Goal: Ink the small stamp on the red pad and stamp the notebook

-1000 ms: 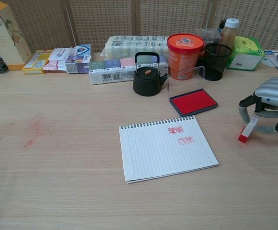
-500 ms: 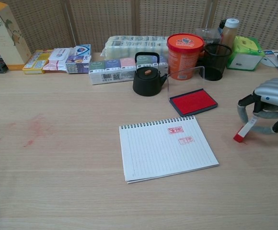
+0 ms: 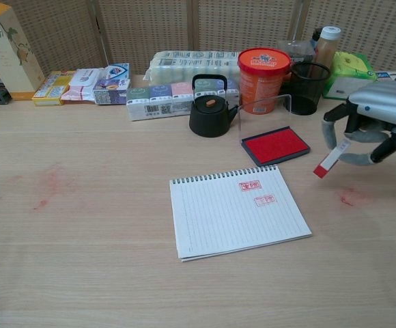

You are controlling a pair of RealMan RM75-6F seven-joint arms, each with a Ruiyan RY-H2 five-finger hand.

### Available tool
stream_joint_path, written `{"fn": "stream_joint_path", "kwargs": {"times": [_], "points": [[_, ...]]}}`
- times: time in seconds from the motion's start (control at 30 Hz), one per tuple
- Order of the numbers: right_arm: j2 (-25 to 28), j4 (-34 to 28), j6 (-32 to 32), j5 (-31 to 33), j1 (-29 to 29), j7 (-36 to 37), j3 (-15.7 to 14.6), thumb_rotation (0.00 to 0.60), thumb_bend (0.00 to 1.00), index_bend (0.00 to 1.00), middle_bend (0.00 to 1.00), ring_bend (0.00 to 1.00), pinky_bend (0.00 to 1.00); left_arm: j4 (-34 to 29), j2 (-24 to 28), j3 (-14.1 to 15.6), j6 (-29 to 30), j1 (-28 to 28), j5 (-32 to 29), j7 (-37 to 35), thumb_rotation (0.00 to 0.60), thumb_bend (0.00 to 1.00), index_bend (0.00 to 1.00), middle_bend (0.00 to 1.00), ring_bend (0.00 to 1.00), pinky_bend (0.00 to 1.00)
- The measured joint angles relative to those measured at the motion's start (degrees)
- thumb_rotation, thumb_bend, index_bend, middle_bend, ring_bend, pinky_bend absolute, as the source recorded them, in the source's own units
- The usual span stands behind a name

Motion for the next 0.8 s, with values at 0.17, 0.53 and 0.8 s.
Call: {"fn": "stream_joint_path", "kwargs": {"times": [0.17,0.53,0.8], "points": [[1.6,-7.6,-4.4,5.5,1.8,-12.0,4.1,0.600,0.46,0.61,0.94,1.00,1.00,0.1,0.6,0.1,0.5,0.2,0.7,-1.5,0.600,0.00,0.00,0.00,0.00,0.00],[0.4,-18.1,-12.3,30.3,6.2,-40.7,12.7,0.600,0.47,0.62,0.95,1.00,1.00,0.5,1.8,0.5,0.9,0.4,2.1,-4.7,0.600,0.00,0.00,0.00,0.00,0.00],[-4.1,-19.7,-12.2,47.1,10.5,-53.2,16.0,0.600,0.47,0.62,0.95,1.00,1.00,0.9,2.3,0.5,0.6,0.2,2.3,-6.5,0.600,0.00,0.00,0.00,0.00,0.00]]}}
